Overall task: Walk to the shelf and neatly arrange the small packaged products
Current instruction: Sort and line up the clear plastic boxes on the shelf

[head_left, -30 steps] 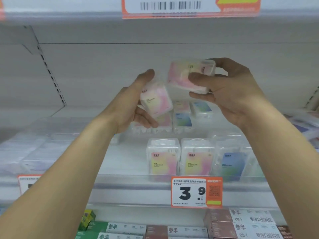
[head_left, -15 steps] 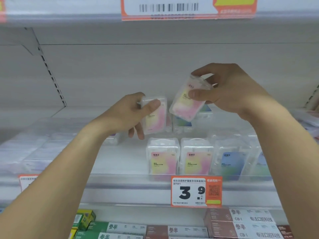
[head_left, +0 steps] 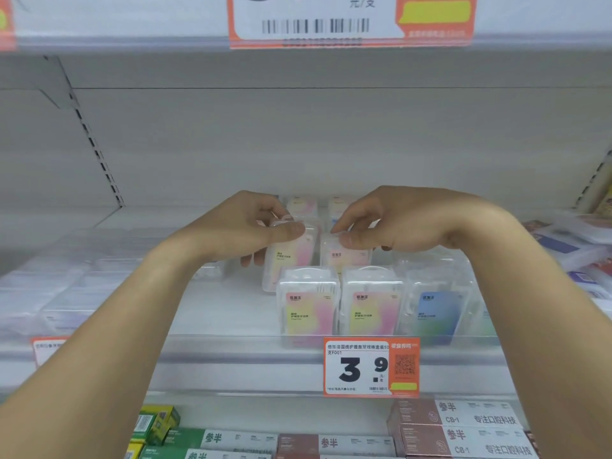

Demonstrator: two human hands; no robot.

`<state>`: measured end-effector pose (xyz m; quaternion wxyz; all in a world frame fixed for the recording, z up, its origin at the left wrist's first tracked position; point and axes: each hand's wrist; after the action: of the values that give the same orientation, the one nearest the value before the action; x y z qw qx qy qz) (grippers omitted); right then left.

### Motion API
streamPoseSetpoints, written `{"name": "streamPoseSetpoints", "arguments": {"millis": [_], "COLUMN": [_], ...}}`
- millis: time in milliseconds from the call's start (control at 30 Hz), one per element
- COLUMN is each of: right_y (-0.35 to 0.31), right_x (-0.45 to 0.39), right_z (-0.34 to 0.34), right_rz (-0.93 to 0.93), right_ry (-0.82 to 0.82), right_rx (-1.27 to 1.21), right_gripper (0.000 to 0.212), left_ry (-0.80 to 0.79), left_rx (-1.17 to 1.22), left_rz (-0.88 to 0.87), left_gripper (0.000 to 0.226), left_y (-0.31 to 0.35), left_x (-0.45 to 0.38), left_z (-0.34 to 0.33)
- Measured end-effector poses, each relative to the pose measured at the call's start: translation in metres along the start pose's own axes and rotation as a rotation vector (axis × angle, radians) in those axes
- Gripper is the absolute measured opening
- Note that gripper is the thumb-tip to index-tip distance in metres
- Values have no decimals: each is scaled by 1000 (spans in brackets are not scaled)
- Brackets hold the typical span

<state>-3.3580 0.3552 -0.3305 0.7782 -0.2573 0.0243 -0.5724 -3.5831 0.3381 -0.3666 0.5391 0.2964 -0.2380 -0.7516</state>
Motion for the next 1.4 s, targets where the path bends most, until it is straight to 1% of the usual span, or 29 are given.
{"name": "streamPoseSetpoints", "arguments": {"millis": [67, 200, 333, 433, 467, 567, 733, 833, 933, 1000, 1067, 1167, 1267, 1333, 1400], "right_y": [3, 7, 11, 12, 13, 15, 17, 16, 15, 15, 15, 15, 14, 13, 12], "right_x": [-1, -2, 3, 4, 4, 5, 6, 5, 4, 5, 6, 6, 7, 8, 7], "right_z": [0, 5, 10, 10, 9, 9, 9, 7, 6, 7, 8, 8, 9, 9, 9], "right_rz": [18, -2, -61, -80, -76, -53, -82, -65, -68, -76, -75, -74, -76, -81, -76], "right_ry": [10, 55, -18, -72, -84, -132, -176, -187, -193, -190, -197, -199, -193, -200, -174], "right_rx": [7, 50, 99, 114, 99, 61, -5, 13, 50, 56, 51, 62, 64, 41, 12], "right_gripper": [22, 22, 26, 34, 34, 26, 20, 21, 19, 22, 26, 23, 29, 33, 40], "left_ry": [-33, -130, -237, -278, -288, -330, -418, -442, -443, -455, -472, -485, -493, -490, -475], "left_rx": [29, 81, 155, 132, 118, 101, 65, 45, 23, 26, 51, 106, 126, 158, 162], "left_rz": [-23, -53, -43, -33, -34, -56, -60, -49, -74, -91, -79, -73, -86, -73, -47], "left_gripper": [29, 24, 31, 22, 24, 39, 37, 37, 33, 34, 37, 33, 29, 34, 45], "left_y": [-1, -3, 3, 4, 4, 8, 15, 19, 17, 15, 12, 12, 15, 18, 18], "left_x": [-1, -1, -1, -1, 0, 3, 6, 7, 7, 6, 6, 6, 5, 6, 7], "left_z": [1, 4, 3, 3, 4, 5, 8, 8, 8, 9, 10, 9, 7, 7, 5]}}
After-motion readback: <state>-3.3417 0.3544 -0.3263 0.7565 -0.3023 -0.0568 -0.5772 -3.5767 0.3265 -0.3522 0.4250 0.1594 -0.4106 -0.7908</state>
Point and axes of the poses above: each hand's wrist, its own x-axis away from the middle knuckle, its own z-axis out of the back of the hand, y = z × x, and after that the axes turned 10 degrees about -z, right-handed
